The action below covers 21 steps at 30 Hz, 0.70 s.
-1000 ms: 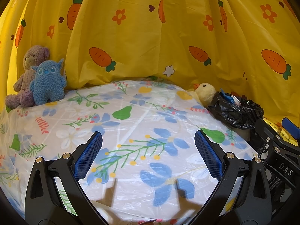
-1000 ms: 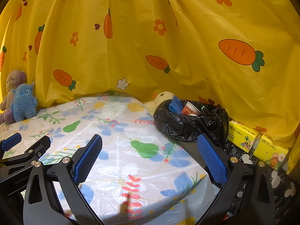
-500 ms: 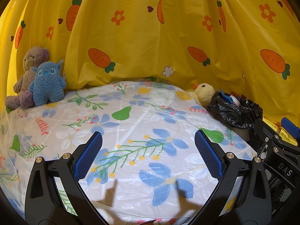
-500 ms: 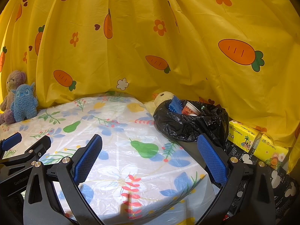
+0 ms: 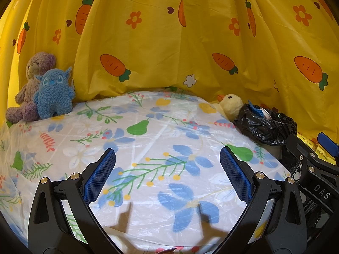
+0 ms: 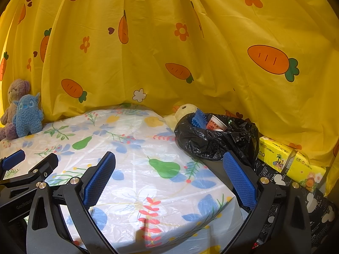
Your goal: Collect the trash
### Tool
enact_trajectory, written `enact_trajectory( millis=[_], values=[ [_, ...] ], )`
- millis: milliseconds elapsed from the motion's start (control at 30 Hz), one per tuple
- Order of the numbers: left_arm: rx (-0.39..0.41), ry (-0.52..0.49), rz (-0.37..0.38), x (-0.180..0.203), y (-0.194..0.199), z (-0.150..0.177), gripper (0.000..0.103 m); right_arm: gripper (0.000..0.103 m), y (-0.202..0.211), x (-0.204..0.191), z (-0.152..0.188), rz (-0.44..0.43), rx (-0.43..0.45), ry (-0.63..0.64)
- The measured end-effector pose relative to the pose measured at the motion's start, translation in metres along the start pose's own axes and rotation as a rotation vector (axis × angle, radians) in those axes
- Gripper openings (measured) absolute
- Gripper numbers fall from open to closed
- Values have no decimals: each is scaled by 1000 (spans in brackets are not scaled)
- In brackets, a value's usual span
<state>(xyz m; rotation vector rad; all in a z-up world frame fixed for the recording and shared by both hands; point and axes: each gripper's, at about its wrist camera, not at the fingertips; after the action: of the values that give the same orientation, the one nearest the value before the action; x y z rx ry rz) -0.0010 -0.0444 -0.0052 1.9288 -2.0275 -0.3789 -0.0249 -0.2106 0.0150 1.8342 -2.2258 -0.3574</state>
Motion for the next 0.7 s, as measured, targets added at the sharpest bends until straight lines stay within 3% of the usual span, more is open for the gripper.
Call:
enact_trajectory(
  millis=[700],
  values=[
    [1, 0, 2, 2, 0, 0, 97, 97, 0, -2, 2, 0, 0, -1]
  ],
)
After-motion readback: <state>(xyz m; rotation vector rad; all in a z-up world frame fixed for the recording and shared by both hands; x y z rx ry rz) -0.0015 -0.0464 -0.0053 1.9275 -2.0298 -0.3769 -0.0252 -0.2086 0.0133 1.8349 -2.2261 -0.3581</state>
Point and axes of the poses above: each gripper's, at about its wrist camera, not at the fingertips, and y roughly against the way its jaws point, x to its right, z to its underside, and after that the axes turned 2 degrees about x, right-handed
